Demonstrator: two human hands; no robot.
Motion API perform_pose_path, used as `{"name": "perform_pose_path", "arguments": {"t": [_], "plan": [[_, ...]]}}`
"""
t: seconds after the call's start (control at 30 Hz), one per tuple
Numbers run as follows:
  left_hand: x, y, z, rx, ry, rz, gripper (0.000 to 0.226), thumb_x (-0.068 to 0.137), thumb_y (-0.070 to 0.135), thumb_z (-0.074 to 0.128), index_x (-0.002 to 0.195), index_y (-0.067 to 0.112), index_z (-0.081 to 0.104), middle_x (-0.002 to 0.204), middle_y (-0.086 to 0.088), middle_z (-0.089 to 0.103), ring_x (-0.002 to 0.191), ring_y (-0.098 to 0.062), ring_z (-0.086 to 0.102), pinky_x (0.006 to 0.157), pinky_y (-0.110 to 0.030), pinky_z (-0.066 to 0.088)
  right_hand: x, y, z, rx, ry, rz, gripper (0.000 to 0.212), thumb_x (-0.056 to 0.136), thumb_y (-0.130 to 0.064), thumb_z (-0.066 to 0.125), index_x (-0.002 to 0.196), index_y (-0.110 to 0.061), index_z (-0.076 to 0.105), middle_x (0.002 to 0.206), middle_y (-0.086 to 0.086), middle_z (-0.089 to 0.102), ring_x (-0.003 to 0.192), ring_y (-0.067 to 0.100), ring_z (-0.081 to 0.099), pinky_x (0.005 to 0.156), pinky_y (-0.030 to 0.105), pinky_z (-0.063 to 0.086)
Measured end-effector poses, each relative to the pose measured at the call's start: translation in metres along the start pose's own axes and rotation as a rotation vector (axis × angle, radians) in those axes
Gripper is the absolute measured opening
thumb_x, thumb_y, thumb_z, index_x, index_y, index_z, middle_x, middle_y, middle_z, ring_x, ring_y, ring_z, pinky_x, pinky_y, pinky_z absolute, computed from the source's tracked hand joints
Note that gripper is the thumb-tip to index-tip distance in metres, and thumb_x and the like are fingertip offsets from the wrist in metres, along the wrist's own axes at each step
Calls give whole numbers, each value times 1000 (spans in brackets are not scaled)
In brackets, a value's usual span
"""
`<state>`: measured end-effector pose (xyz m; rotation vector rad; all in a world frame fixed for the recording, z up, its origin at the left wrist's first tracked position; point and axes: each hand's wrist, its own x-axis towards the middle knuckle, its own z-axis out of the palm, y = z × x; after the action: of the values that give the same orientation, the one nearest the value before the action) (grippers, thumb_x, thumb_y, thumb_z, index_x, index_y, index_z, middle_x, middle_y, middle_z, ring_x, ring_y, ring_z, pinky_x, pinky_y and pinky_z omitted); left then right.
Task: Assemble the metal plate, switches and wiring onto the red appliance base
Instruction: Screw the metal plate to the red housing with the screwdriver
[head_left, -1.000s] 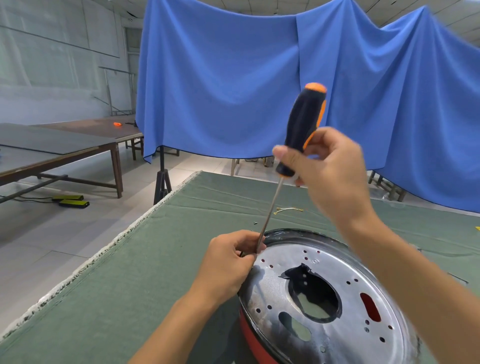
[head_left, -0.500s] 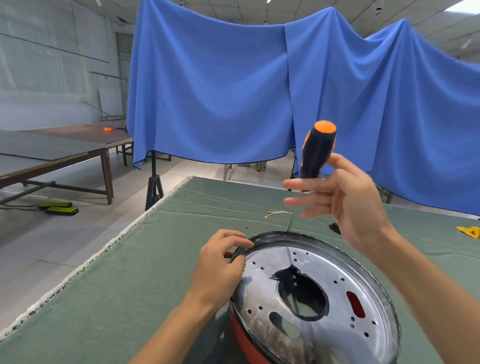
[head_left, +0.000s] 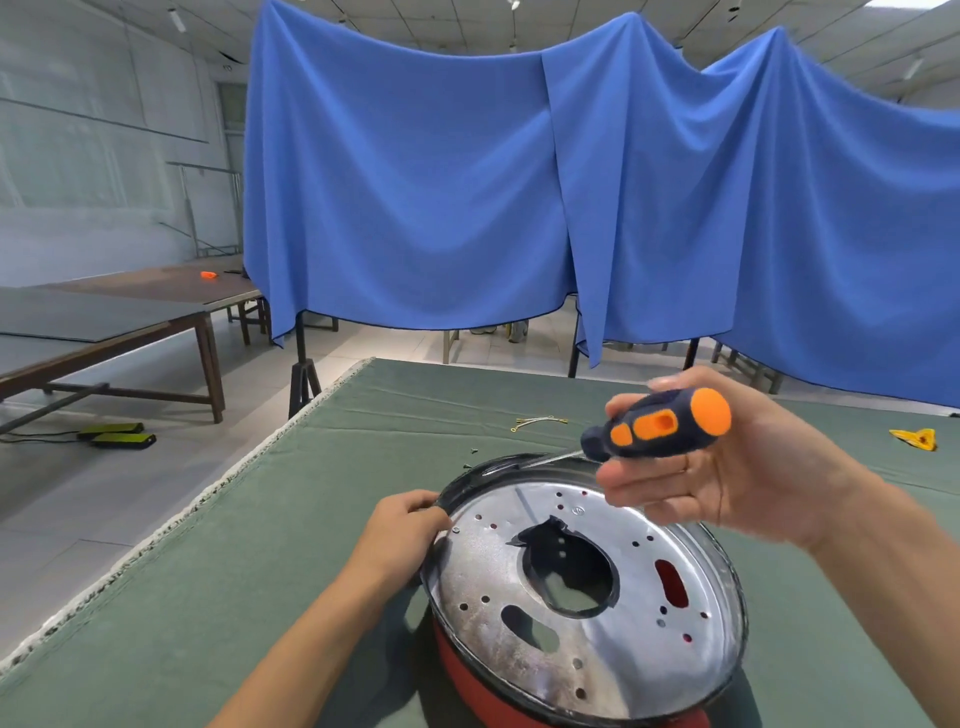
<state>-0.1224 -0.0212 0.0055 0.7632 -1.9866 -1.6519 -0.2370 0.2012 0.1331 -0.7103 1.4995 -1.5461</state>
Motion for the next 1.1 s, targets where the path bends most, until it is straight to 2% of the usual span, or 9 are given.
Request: {"name": "perform_pose_path", "arguments": {"t": [0.17, 0.4, 0.5, 0.6, 0.7, 0.8, 0.87, 1.0, 1.1], "plan": [[3, 3, 0, 72, -3, -41, 22, 78, -7, 52, 70, 8, 66, 60, -5, 52, 60, -20, 43, 55, -23, 34, -15, 1, -13, 69, -66, 59, 56, 34, -27, 87, 87, -15, 77, 82, 21, 70, 48, 23, 64, 44, 28, 53], [17, 19, 3, 298, -68, -79, 13, 84, 11, 58, 71, 13, 60, 59, -5, 44, 51, -18, 37, 48, -22, 26, -16, 2, -13, 74, -73, 1, 26, 59, -13, 46, 79, -15, 63, 69, 15, 55, 44, 21, 50, 40, 25, 47], [24, 24, 12, 369, -87, -13, 12, 86, 15, 57, 75, 10, 61, 73, -8, 48, 66, -19, 39, 55, -27, 29, -11, 11, -11, 84, 18, -37, 22, 62, -8, 36, 73, -13, 53, 65, 15, 50, 40, 21, 45, 34, 20, 39], [36, 26, 15, 408, -71, 44, 17, 89, 23, 56, 76, 13, 53, 73, -9, 44, 68, -19, 37, 59, -30, 28, 0, 25, -10, -31, 175, -77, 7, 78, -9, 46, 74, -13, 49, 60, 10, 50, 39, 18, 42, 34, 19, 34], [53, 25, 13, 461, 2, 102, 20, 91, 19, 55, 74, 11, 60, 65, -6, 50, 60, -20, 40, 55, -26, 32, 15, 41, -11, -188, 342, -173, 15, 90, -8, 59, 86, -15, 46, 62, 7, 54, 41, 18, 46, 37, 23, 37], [70, 23, 8, 425, 1, 89, 14, 92, 9, 55, 93, 12, 69, 75, -6, 65, 55, -16, 52, 44, -20, 40, 27, 50, -14, -240, 451, -224, 32, 87, -4, 62, 100, -24, 40, 73, 8, 62, 40, 17, 52, 39, 25, 36], [83, 17, 6, 508, -13, 139, 17, 89, 6, 57, 98, 16, 69, 78, -6, 67, 60, -16, 59, 50, -23, 47, 36, 53, -20, -244, 474, -228, 42, 83, -2, 66, 109, -24, 41, 81, 8, 65, 43, 18, 59, 40, 26, 40], [111, 1, 5, 796, -62, 244, 23, 88, 15, 62, 107, 23, 71, 83, 4, 65, 81, -16, 61, 82, -33, 50, 59, 55, -33, -296, 449, -179, 39, 80, 1, 69, 112, -16, 55, 80, 9, 67, 52, 20, 66, 42, 26, 45], [127, -7, 10, 936, -66, 263, 24, 90, 26, 61, 112, 29, 69, 86, 8, 60, 83, -13, 57, 76, -28, 45, 72, 57, -39, -311, 446, -159, 36, 78, 2, 67, 109, -15, 58, 77, 11, 67, 48, 19, 63, 41, 26, 43]]}}
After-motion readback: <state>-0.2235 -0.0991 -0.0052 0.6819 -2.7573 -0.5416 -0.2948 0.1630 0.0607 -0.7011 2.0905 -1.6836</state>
